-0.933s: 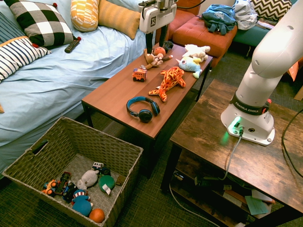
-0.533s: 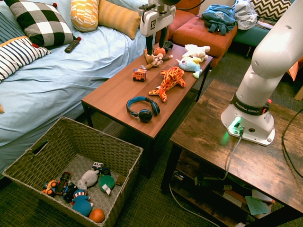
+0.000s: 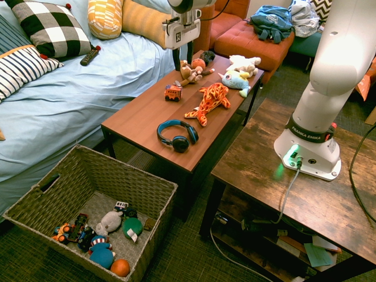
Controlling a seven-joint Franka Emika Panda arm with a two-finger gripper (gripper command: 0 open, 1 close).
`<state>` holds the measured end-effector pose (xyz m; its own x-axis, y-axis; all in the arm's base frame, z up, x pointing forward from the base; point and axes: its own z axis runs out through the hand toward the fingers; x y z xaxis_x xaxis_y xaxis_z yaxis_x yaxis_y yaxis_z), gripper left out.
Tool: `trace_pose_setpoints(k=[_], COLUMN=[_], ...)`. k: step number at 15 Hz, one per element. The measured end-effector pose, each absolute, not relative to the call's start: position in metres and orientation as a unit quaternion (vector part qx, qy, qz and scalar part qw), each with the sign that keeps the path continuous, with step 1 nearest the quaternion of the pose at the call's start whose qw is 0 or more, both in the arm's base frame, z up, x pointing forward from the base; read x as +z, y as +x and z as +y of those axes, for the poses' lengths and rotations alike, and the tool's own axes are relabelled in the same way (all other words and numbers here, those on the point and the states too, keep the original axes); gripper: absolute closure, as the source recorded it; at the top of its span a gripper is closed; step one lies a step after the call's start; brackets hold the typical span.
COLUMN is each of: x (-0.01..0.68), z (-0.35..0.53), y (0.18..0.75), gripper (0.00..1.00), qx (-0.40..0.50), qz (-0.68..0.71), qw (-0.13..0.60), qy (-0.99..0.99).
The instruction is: Put the toy car in the basket
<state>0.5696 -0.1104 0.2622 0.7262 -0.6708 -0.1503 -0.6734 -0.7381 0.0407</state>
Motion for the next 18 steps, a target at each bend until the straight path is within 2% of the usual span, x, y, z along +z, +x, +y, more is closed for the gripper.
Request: trace_pose_setpoints(k=[4,9,10,18], x=[0.188,0.140,0.133,0.121], z=[-0.129,-0.126,-0.124,-0.123], y=[0.612,0.636,0.638,0.647], gripper=[0.00,0.00,1.00,1.00], qx=[0.125,0.170,0.177,0.193], qz=[0.357,0.347,0.344,0.335], qw=[-0.010,-0.027,-0.030,-0.035], qy=[-0.926,-0.922,-0.922,-0.921])
